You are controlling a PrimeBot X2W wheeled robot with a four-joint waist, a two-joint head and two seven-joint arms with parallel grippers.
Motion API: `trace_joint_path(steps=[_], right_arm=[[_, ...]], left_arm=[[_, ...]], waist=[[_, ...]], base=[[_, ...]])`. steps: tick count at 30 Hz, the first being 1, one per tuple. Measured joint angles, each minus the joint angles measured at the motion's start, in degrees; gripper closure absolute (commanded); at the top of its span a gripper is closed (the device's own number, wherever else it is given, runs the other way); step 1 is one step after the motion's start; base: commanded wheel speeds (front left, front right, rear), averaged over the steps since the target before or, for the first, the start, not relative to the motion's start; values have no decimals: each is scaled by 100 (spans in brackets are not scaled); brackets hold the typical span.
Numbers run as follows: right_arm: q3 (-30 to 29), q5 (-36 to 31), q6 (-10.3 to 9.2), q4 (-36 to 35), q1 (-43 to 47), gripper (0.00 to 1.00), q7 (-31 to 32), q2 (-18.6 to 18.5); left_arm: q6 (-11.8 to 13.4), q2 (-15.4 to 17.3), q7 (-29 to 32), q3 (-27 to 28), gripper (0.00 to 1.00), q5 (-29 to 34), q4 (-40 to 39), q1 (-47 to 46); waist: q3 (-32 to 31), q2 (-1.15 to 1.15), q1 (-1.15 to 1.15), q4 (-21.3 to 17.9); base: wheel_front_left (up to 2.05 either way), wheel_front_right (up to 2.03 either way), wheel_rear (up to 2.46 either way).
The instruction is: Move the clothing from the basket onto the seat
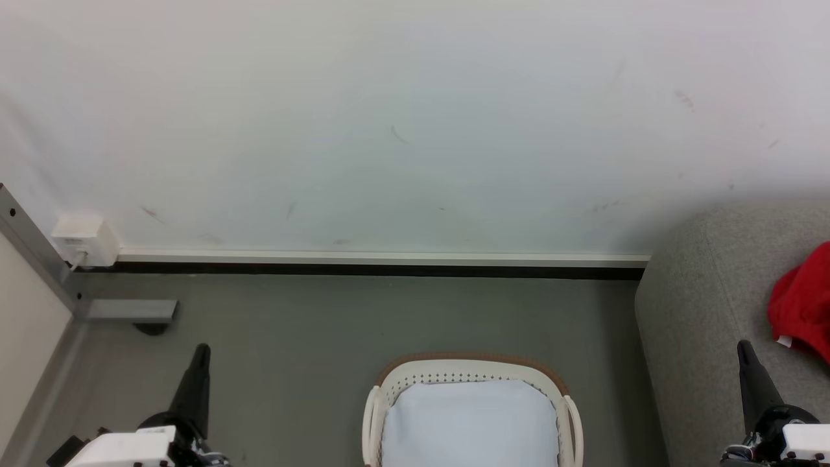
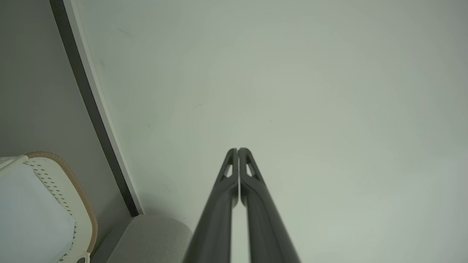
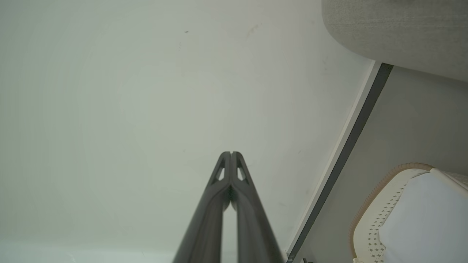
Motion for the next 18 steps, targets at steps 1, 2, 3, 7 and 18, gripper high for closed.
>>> trace_joint_path(steps=[1, 2, 3, 7, 18], right_arm=[[0, 0, 0, 0, 0, 100, 0, 0], [0, 0, 0, 0, 0, 100, 0, 0], [0, 0, 0, 0, 0, 100, 0, 1], [0, 0, 0, 0, 0, 100, 0, 1], [0, 0, 0, 0, 0, 100, 0, 1]], left_arm=[[0, 0, 0, 0, 100, 0, 0, 0], [0, 0, 0, 0, 100, 0, 0, 0], [0, 0, 0, 0, 100, 0, 0, 0], [0, 0, 0, 1, 100, -1, 0, 0], [0, 0, 0, 1, 100, 0, 0, 0]], waist=[[0, 0, 0, 0], [0, 0, 0, 0], [0, 0, 0, 0], [0, 0, 0, 0], [0, 0, 0, 0]], base=[[0, 0, 0], [0, 0, 0], [0, 0, 0], [0, 0, 0], [0, 0, 0]])
